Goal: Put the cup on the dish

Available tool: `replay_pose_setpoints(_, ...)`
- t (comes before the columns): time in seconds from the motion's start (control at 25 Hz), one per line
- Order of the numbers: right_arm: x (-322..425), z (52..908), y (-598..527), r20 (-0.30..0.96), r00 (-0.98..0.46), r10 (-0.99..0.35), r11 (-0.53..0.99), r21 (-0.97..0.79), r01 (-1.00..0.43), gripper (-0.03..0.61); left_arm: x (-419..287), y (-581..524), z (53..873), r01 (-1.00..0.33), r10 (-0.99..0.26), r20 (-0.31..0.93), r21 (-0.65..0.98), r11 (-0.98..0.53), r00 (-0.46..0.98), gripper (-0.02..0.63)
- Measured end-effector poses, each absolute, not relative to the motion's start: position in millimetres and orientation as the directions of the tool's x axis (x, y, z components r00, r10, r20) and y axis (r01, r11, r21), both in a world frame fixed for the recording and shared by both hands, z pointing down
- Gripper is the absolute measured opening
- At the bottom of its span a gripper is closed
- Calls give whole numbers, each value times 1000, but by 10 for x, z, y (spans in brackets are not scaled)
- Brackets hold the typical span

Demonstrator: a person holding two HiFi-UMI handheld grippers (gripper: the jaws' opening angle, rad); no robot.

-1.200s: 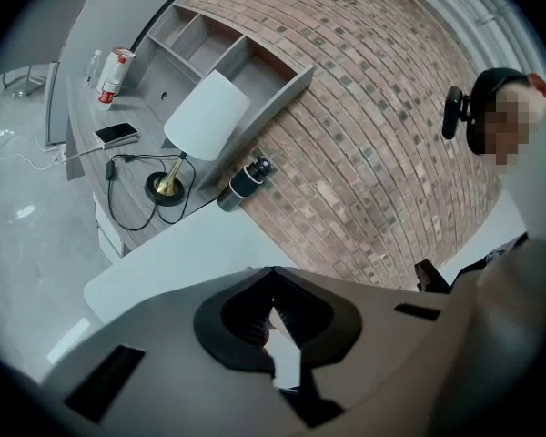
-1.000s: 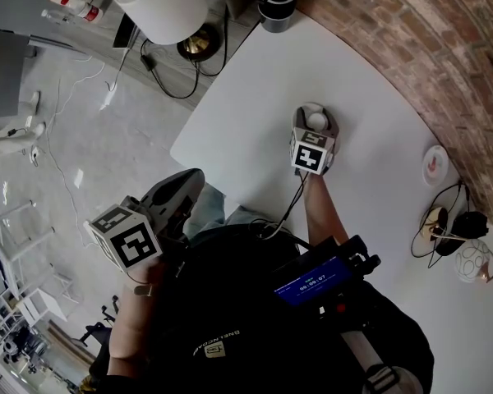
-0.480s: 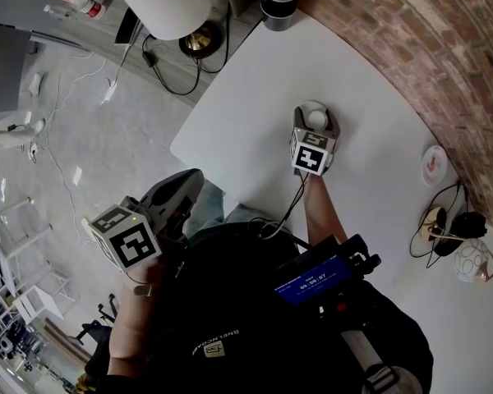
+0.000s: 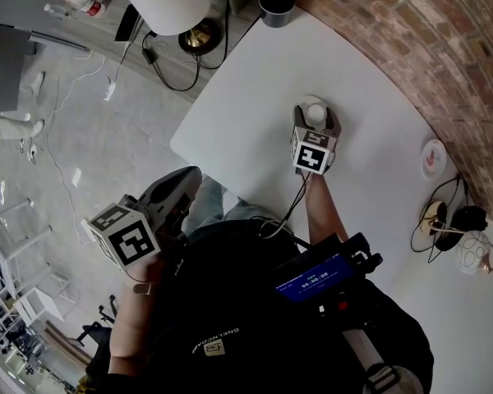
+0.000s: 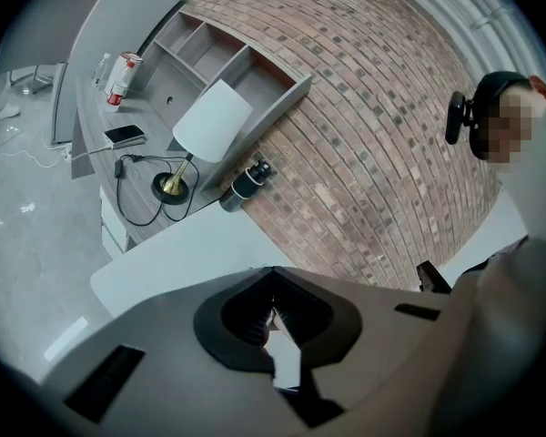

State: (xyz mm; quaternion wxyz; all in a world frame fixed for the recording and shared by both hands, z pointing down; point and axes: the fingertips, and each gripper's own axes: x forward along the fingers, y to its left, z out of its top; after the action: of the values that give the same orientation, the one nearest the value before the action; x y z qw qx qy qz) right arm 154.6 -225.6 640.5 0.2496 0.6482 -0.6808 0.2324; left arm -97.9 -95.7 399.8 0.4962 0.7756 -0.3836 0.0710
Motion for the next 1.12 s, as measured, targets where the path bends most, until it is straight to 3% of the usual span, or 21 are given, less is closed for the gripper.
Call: replay_pose_setpoints(1.12,1739,5737,-1819,559,34,-829,-106,-97,-990,328,-950,-1282,3863,-563,-353,445,721,-404,823,6)
